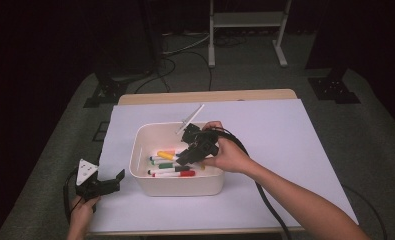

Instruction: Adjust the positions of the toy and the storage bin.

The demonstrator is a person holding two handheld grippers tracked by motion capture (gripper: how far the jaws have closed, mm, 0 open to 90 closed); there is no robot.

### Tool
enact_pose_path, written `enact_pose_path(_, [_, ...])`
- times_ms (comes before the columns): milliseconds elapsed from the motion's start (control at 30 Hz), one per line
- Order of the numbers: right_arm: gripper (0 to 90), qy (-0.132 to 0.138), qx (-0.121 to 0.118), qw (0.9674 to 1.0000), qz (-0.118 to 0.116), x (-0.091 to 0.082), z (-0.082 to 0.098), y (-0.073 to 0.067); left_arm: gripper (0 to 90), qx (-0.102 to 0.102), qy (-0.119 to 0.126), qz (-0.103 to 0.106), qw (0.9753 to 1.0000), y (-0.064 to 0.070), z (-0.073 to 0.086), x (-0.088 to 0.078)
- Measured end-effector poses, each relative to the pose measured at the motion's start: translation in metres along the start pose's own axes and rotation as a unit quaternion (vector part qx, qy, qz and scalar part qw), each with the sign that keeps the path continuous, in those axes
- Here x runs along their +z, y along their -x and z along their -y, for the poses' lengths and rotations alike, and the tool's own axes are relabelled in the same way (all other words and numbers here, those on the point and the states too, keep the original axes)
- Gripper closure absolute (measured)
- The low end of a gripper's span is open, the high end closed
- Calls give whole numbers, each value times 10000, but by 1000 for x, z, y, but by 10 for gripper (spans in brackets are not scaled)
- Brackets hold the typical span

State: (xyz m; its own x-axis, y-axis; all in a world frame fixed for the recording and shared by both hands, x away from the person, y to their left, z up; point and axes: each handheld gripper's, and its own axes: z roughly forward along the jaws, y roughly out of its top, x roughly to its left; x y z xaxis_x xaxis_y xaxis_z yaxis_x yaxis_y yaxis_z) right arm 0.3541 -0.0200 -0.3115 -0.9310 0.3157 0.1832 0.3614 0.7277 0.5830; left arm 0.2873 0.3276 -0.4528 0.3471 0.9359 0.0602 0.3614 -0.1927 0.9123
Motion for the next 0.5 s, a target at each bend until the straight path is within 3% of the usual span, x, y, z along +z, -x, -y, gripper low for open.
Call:
enact_pose_path(300, [750,-256,-126,9996,55,17,-2,3,0,2,9,11,10000,0,0,0])
enact_pose_path(433, [594,-270,-101,9996,47,17,-2,4,0,-1,-7,19,10000,0,0,0])
enact_pose_path(500, [559,-228,-78,9997,73,13,-1,4,0,20,-9,19,10000,0,0,0])
